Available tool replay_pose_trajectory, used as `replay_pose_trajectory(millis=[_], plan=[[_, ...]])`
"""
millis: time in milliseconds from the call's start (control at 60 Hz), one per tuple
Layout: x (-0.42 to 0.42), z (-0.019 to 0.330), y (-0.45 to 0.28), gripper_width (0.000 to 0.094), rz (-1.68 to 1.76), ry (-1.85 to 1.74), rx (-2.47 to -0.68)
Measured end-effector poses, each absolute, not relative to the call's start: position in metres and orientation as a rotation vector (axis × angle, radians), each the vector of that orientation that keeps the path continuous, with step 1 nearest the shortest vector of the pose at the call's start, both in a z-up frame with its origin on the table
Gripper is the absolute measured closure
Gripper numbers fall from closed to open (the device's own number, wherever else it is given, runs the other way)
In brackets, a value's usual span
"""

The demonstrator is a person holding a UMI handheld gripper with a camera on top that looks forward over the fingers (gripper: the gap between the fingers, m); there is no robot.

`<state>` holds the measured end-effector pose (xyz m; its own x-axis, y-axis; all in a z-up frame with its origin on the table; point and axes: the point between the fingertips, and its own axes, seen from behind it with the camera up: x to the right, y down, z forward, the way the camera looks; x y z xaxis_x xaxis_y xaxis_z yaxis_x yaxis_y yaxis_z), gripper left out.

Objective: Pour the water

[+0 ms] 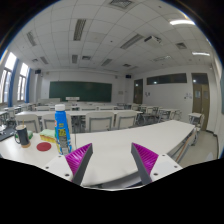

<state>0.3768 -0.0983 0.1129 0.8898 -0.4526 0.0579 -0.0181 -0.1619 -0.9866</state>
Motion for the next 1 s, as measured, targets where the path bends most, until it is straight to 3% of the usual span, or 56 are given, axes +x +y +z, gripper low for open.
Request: replay_pose_trajectory(millis=[200,467,833,900,933,1000], plan=[[0.355,0.120,-0.092,0.0104,-0.405,0.243,-1.714],[0.271,0.125,-0.026,0.0113,-0.246,0.044,-1.715],[0.236,0.080,0.128,0.0115,-0.175,0.071,-1.762],[0.243,0.079,0.139,0.0191,-0.172,0.100,-1.764],[0.251,0.079,0.140,0.0388,-0.195,0.128,-1.756],[0.252,0.081,0.140,0.0445,-0.199,0.182,-1.731]])
